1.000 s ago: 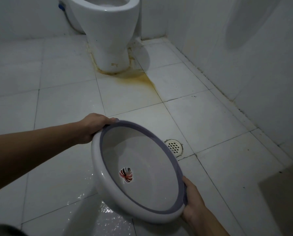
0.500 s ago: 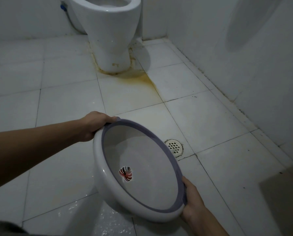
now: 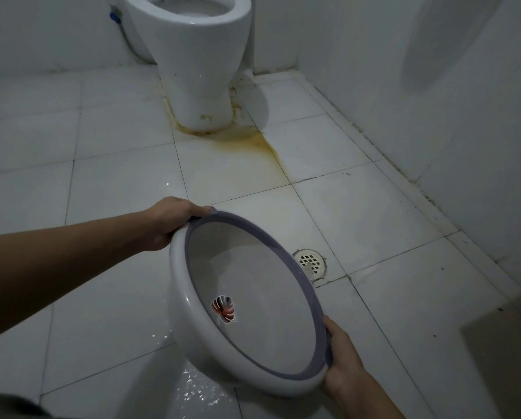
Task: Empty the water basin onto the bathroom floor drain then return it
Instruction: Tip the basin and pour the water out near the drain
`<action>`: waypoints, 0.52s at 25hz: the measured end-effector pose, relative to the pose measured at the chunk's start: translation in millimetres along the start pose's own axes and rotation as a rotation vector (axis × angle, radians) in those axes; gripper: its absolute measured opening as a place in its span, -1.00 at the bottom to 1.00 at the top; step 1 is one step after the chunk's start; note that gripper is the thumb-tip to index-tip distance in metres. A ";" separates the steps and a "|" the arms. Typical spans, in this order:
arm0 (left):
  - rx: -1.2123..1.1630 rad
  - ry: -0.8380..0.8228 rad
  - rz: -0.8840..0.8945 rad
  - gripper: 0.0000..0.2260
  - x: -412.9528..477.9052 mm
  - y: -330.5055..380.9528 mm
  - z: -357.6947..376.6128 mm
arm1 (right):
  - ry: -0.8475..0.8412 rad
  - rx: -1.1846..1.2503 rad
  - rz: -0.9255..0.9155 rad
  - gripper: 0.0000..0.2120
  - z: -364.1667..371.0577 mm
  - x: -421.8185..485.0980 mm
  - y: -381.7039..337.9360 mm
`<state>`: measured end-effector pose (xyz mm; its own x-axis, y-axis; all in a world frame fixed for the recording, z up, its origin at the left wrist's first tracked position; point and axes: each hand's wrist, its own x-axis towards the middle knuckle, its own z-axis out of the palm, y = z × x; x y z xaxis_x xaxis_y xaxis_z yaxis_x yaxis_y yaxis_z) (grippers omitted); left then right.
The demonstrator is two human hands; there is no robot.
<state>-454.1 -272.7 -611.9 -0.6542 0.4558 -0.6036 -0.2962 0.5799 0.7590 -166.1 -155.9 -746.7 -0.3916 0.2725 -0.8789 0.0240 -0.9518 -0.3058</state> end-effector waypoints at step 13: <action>-0.027 -0.016 -0.006 -0.76 0.1 6.7 -2.1 | -0.064 0.006 0.021 -0.70 3.0 2.4 0.6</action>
<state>-457.6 -270.2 -606.4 -0.6415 0.4632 -0.6115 -0.3189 0.5640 0.7617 -169.7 -156.2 -747.9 -0.4491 0.2427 -0.8599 0.0272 -0.9582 -0.2847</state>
